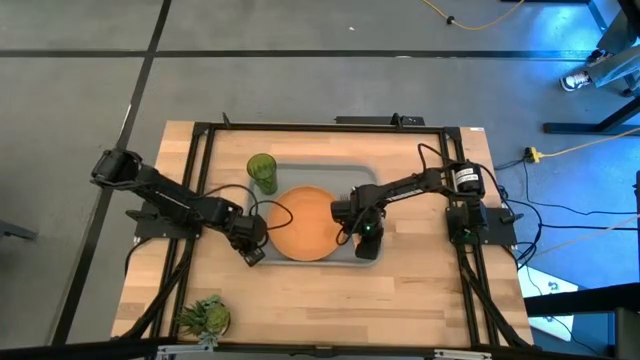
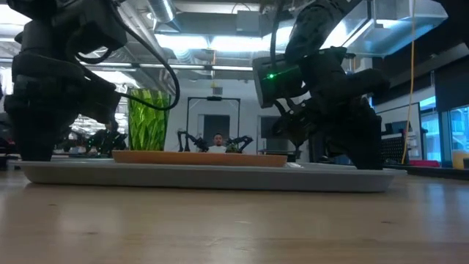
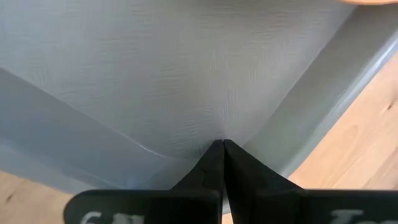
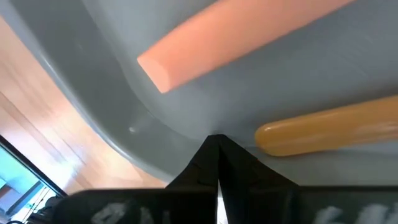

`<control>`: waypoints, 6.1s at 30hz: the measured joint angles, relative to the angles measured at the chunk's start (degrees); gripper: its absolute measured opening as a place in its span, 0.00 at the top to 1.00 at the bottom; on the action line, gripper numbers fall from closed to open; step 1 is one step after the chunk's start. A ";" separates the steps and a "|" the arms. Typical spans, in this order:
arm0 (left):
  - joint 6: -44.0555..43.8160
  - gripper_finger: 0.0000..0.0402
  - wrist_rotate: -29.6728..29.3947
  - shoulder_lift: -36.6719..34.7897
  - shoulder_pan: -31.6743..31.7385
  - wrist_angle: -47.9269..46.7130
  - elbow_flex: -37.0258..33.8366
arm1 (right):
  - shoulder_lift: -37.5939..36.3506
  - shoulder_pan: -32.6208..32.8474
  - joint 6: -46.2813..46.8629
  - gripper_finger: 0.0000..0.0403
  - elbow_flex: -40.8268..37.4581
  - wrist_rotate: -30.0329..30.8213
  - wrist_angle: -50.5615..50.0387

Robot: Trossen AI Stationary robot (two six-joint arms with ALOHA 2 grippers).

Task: Pick and place plate/cup/fork/spoon on tray
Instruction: Move the gray serving tray to the center of the table, then return to Home Position

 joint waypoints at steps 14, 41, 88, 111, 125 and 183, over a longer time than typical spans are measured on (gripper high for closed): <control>2.24 1.00 -1.16 -1.85 -1.38 -3.31 2.18 | -5.23 0.42 3.79 0.99 2.00 7.17 -0.93; 8.65 1.00 -17.18 -4.10 -3.90 -14.69 22.70 | -33.95 5.59 6.08 0.99 2.14 21.36 -1.72; 49.42 1.00 -32.44 -77.02 -4.55 2.87 3.29 | -106.47 5.37 16.11 0.99 -38.11 32.99 20.90; 54.92 1.00 -31.10 -76.98 -4.55 12.74 -1.63 | -116.23 5.39 7.35 0.99 -53.63 30.64 41.46; 55.70 1.00 -27.49 -76.98 -4.55 36.87 -21.08 | -116.23 5.39 5.89 0.99 -69.45 23.33 65.21; 51.38 1.00 -22.29 -75.80 -4.53 26.39 -29.42 | -108.02 5.38 -8.66 0.99 -71.28 20.36 62.19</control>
